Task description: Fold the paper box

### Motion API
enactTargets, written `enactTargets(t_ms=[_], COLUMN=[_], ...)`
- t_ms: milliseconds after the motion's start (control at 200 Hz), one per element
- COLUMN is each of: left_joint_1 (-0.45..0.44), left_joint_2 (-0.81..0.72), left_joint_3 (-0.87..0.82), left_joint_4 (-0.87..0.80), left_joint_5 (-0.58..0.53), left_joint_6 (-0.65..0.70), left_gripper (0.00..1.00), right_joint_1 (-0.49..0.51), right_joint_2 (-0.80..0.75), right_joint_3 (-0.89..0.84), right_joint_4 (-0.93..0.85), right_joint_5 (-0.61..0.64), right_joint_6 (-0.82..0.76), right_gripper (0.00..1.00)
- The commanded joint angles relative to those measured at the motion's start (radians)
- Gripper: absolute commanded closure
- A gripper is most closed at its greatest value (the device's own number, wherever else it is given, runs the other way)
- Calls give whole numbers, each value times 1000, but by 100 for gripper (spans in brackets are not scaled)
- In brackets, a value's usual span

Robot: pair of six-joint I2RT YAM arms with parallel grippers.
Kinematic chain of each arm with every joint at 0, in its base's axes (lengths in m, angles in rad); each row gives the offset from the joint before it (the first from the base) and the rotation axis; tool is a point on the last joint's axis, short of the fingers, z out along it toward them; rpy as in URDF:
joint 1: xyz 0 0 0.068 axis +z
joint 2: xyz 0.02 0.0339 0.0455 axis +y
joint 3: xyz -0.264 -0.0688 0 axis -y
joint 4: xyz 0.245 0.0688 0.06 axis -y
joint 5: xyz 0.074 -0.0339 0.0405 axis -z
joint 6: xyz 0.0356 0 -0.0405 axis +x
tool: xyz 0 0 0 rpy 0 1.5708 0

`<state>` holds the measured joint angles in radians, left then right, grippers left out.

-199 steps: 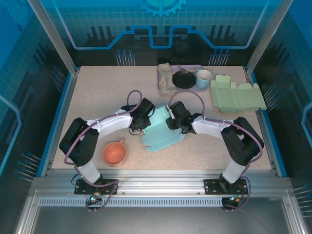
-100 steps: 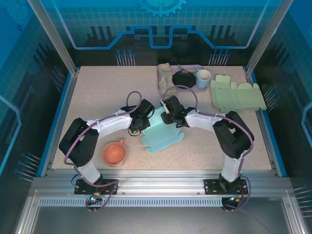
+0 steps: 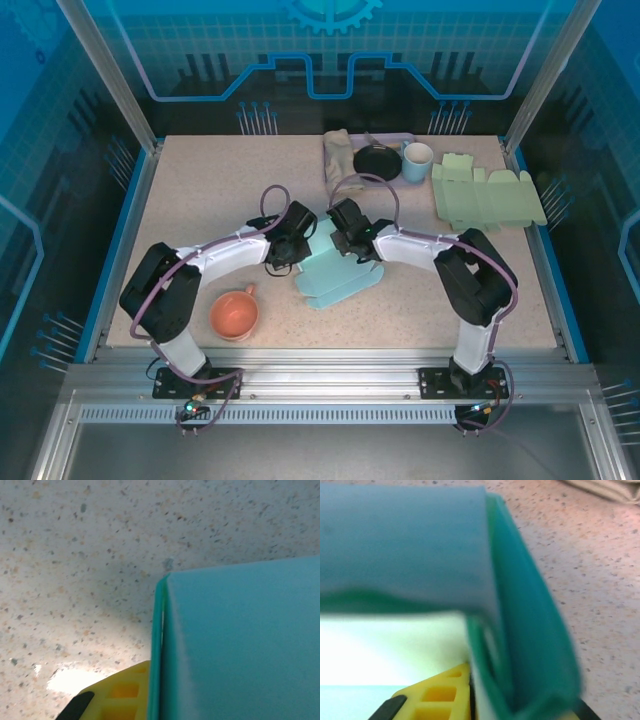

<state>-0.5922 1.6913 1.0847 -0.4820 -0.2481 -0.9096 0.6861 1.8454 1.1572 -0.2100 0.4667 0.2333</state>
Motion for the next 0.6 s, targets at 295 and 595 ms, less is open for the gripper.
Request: enactTargets(t_ms=[295, 595], left_joint_1=[22, 24], left_joint_2=[-7, 12], left_joint_3=[10, 145], left_joint_4=[-124, -171], left_joint_5=[-118, -173], left_joint_6=[49, 362], left_gripper=[100, 100], right_joint_1=[-41, -51], right_joint_2=[-143, -470], right_joint_3=[-90, -97], right_joint_4=[-34, -202], right_joint_5=[-82, -372], right_joint_6=[105, 133], right_gripper=[59, 50])
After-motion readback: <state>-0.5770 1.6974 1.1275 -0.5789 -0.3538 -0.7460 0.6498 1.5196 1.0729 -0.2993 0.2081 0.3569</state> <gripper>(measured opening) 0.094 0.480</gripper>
